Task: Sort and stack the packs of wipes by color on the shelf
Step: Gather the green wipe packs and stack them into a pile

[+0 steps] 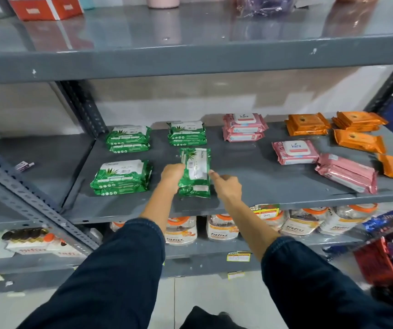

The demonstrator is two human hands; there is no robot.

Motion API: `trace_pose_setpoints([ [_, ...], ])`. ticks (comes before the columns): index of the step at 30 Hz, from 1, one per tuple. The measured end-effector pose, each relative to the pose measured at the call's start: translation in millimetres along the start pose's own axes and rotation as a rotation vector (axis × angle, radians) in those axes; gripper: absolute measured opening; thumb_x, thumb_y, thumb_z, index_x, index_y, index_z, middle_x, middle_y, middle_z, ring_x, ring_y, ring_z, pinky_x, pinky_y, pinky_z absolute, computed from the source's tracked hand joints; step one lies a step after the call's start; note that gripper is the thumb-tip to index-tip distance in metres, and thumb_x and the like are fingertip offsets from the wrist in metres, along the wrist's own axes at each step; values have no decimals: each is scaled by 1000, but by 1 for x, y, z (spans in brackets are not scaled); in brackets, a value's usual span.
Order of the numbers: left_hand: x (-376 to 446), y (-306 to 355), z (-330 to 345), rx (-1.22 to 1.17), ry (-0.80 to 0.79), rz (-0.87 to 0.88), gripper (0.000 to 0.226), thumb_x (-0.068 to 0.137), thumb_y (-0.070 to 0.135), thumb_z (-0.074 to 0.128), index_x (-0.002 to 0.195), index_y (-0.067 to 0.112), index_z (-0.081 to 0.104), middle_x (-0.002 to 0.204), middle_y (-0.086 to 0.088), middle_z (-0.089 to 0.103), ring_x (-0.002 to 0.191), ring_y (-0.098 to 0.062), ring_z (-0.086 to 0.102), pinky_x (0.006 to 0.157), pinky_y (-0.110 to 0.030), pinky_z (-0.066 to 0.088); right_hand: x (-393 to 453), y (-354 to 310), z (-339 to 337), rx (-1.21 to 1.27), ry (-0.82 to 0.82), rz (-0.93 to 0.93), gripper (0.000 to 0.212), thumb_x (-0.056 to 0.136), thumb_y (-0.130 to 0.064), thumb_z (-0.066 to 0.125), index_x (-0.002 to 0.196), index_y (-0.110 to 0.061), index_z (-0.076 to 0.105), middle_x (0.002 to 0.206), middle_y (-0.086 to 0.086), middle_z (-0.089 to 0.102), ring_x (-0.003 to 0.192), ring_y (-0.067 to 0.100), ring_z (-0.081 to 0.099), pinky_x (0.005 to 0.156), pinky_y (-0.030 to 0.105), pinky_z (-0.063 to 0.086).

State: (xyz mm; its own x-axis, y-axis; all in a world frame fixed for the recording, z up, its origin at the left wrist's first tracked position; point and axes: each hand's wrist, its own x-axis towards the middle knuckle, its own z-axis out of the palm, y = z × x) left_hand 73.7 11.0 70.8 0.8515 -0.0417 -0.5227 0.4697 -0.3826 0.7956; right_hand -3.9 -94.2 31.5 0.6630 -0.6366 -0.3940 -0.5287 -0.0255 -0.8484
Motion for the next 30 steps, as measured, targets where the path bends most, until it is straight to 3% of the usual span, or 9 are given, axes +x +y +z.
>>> trace_pose_setpoints([
  [2, 9, -9, 7, -44, -7, -54, 44, 90, 21, 53, 128, 1, 46, 97, -11, 58, 87, -25, 55, 84, -33, 45, -1, 0, 5, 3, -12, 33, 61, 84, -55, 58, 117, -4, 63, 114, 14, 68, 104, 32, 65, 94, 38, 52],
  [5, 38, -27, 25, -150, 30, -82, 47, 78, 18, 61, 121, 1, 53, 120, -18, 61, 100, -36, 62, 89, -48, 53, 1, -5, 1, 77, -18, 69, 48, 84, -49, 61, 100, -3, 63, 99, 13, 63, 91, 28, 61, 92, 38, 52],
  [9, 2, -26, 37, -322, 27, -120, 27, 80, 11, 62, 105, 1, 58, 105, -16, 61, 97, -35, 63, 86, -49, 55, 5, -11, -7, 89, -46, 15, 37, 84, -39, 66, 101, -8, 62, 80, 6, 60, 84, 24, 55, 75, 30, 42],
  [13, -13, -24, 43, -419, -5, -166, 38, 81, 13, 69, 114, -2, 56, 104, -16, 56, 102, -32, 59, 92, -45, 52, 16, -16, -5, 61, -89, -16, 43, 77, -27, 75, 106, -1, 58, 101, 12, 64, 92, 26, 60, 76, 31, 46],
  [17, -6, -33, 40, -493, -60, -190, 56, 71, 21, 80, 116, -2, 56, 112, -14, 64, 100, -31, 64, 80, -41, 57, 34, -23, -4, 70, -183, -21, 76, 74, -23, 76, 139, -4, 41, 140, 13, 52, 124, 31, 53, 102, 38, 45],
  [20, -5, -38, 20, -334, 236, -70, 61, 77, 29, 74, 121, -5, 49, 121, -19, 58, 105, -34, 60, 80, -39, 53, 27, -38, -12, 49, -198, -30, 88, 78, -20, 76, 149, -6, 26, 151, 7, 38, 137, 29, 40, 112, 39, 35],
  [23, 2, -32, -10, -125, 400, 200, 60, 88, 28, 60, 138, 1, 37, 143, -18, 40, 127, -34, 45, 103, -41, 38, 22, -39, -17, -26, -61, -32, 69, 84, -29, 69, 141, -4, 39, 141, 10, 50, 126, 30, 50, 99, 35, 43],
  [27, 21, -25, -24, -123, 21, 109, 51, 94, 28, 49, 139, 6, 38, 149, -12, 36, 134, -29, 38, 108, -38, 31, 7, -30, -9, -68, -33, 47, 53, 88, -46, 59, 115, 0, 55, 96, 10, 64, 85, 26, 63, 68, 30, 46],
  [30, 23, -29, -20, -36, -81, 105, 53, 95, 28, 48, 141, 7, 34, 152, -12, 32, 136, -29, 35, 113, -40, 30, 6, -24, -1, -67, 4, 44, 48, 88, -46, 59, 64, -8, 41, 58, 0, 40, 49, 14, 37, 47, 28, 31],
])
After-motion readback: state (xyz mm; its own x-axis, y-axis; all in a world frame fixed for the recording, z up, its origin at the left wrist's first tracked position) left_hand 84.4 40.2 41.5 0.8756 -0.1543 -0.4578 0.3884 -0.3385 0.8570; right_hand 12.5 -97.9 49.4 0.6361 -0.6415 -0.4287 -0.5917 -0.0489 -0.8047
